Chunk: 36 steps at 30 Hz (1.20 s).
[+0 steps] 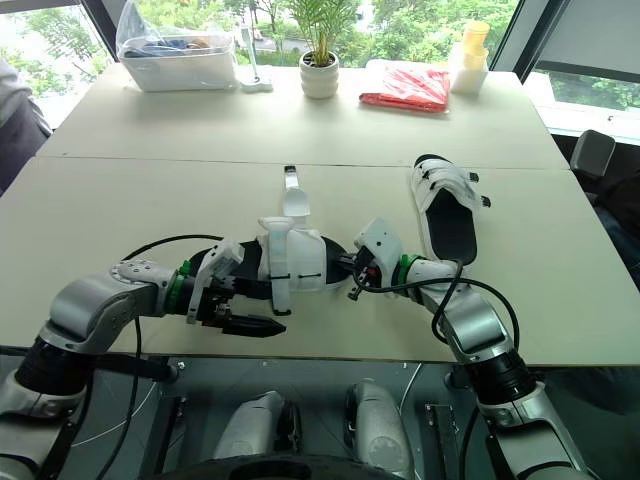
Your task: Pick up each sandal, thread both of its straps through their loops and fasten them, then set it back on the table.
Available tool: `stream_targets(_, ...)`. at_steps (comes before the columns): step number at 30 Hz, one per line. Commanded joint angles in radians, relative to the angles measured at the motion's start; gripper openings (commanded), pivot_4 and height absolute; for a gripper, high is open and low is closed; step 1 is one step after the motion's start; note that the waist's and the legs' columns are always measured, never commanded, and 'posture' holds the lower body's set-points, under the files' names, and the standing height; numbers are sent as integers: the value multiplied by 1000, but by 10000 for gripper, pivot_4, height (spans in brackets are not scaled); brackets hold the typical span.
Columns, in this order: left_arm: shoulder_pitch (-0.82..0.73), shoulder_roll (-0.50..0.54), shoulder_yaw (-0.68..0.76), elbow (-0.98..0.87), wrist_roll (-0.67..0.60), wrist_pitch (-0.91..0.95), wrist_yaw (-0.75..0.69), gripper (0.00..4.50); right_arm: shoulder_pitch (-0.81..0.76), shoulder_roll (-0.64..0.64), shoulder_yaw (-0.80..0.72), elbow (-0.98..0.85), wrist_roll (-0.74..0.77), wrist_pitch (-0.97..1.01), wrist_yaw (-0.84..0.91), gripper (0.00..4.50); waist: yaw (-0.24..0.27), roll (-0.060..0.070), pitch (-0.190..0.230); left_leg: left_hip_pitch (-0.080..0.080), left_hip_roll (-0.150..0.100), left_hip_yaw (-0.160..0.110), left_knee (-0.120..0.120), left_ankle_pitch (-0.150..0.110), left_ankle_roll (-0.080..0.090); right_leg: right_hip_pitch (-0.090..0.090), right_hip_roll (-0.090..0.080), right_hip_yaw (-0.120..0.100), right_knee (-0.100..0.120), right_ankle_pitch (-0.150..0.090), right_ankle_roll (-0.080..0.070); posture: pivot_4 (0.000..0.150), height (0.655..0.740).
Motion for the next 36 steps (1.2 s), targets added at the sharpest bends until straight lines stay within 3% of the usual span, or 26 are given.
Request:
stream_targets(1,-26,-44,4,18,-29,52,48,39559,27,-3,36,23,-22,27,0,0,1,0,-1,1,0,0,0,0,0,1,0,0,-1,0,0,1500,7288)
stream_targets(3,-31,-42,8,15,-53,96,44,32364,25,-2,36,26,-26,26,-1,0,0,0,-1,1,0,0,0,0,0,2,0,0,-1,0,0,1500,7288)
stream_targets(9,-23,-39,53,-44,-169,273,78,2119,18,3,45,42,-36,23,-8,0,-5,0,-1,0,1,-1,-1,0,0,0,0,0,0,0,0,1500,7288)
stream_targets(10,-11,-31,52,-60,-176,284,84,420,17,5,45,44,-36,23,-9,0,-5,0,-1,0,1,-1,-1,0,0,0,0,0,0,0,0,1500,7288)
stream_targets(14,39,18,61,-119,-219,325,79,420,15,8,48,52,-41,22,-11,0,-6,0,-1,1,1,-1,-1,0,0,0,0,0,0,0,0,1500,7288)
stream_targets(19,47,63,111,-173,-359,430,55,420,15,7,55,71,-54,18,-10,0,-6,0,-1,1,1,-1,-1,0,0,0,0,0,-1,0,0,1500,7288)
stream_targets(24,-28,-10,199,-139,-500,556,137,420,12,6,60,80,-59,10,-7,0,-6,0,-2,1,1,-1,-1,0,0,0,-1,0,-1,0,-1,1500,7288)
stream_targets(28,-176,-178,335,57,-574,664,327,420,11,6,60,85,-62,5,-4,0,-5,-1,-2,1,0,-1,-1,0,0,1,0,0,0,0,0,1500,7288)
stream_targets(31,-263,-234,408,192,-667,665,470,420,9,6,60,87,-64,4,-3,0,-8,-1,-2,2,0,-1,-1,0,-1,1,0,0,0,0,0,1500,7288)
stream_targets(36,-374,-356,614,532,-887,599,902,420,8,6,60,88,-65,3,-1,0,-4,-1,-2,2,0,-1,-1,0,-1,2,0,0,0,0,0,1500,7288)
